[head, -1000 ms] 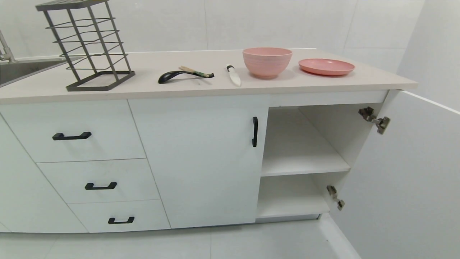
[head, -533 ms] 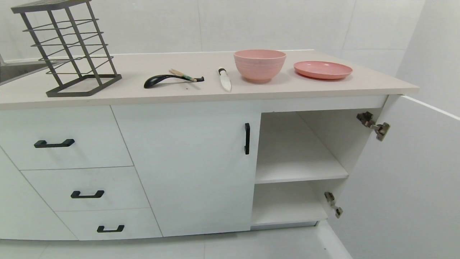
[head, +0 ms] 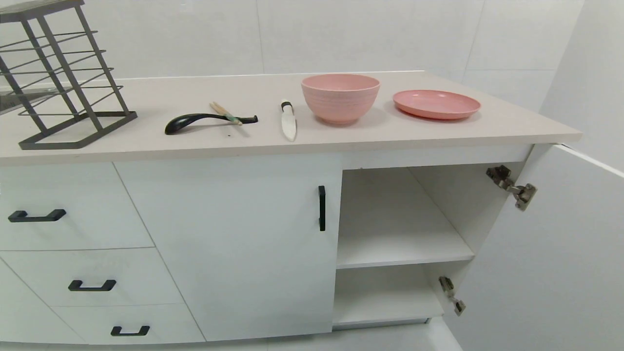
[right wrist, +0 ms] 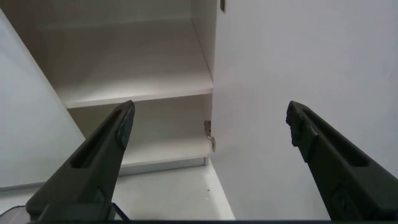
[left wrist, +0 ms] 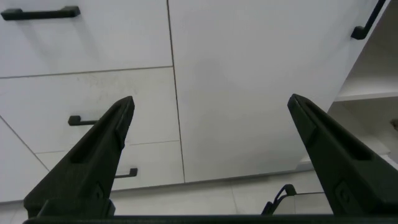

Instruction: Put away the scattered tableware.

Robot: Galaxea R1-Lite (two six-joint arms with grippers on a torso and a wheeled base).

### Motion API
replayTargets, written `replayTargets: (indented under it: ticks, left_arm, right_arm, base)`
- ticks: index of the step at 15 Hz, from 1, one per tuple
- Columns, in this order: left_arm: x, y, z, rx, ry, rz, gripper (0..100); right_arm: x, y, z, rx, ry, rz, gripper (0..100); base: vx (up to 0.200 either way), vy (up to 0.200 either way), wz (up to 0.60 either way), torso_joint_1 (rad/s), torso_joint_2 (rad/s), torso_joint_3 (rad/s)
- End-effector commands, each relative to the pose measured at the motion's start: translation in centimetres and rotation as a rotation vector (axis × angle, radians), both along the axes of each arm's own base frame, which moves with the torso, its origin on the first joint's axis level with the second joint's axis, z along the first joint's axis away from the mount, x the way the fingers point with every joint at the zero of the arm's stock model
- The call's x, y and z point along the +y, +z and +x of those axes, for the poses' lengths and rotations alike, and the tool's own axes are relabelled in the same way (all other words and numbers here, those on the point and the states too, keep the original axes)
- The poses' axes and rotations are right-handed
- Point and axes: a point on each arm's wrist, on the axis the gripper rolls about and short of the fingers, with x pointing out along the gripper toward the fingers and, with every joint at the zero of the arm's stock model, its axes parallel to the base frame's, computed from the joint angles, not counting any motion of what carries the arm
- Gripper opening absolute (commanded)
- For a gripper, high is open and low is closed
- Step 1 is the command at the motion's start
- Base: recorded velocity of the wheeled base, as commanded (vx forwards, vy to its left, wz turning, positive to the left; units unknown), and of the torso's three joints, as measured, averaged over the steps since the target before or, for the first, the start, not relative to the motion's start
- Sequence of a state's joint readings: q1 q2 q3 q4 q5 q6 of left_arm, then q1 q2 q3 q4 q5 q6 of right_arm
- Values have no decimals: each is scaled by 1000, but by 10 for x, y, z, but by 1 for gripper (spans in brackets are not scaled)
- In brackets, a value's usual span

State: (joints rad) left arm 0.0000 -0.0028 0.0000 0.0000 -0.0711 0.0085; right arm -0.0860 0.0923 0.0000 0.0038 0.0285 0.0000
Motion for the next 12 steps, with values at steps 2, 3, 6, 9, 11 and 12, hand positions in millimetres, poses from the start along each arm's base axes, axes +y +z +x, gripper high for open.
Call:
replayTargets:
  ticks: [2,3,6,9,11,12]
  left_arm:
    - [0,0,0,4,1,-1,100]
    - [0,0,0,4,1,1,100]
    - [0,0,0,4,1,1,100]
    - [0,0,0,4,2,1,100]
    - [0,0,0,4,2,1,100]
    - [0,0,0,4,5,-1,100]
  right_arm:
    - [0,0,0,4,-1,0,100]
    - [0,0,0,4,-1,0,100]
    - [0,0,0,4,-1,0,100]
    - [0,0,0,4,-1,0,100]
    - [0,0,0,4,-1,0,100]
    - [0,0,0,4,-1,0,100]
  base:
    - [0,0,0,212,-76,-68]
    - [0,0,0,251,-61,-188]
    - [0,0,0,250,-463,-242]
    - [0,0,0,178,-605,-178]
    - [0,0,0,244,-488,-215]
    - [0,0,0,178,-476,-217]
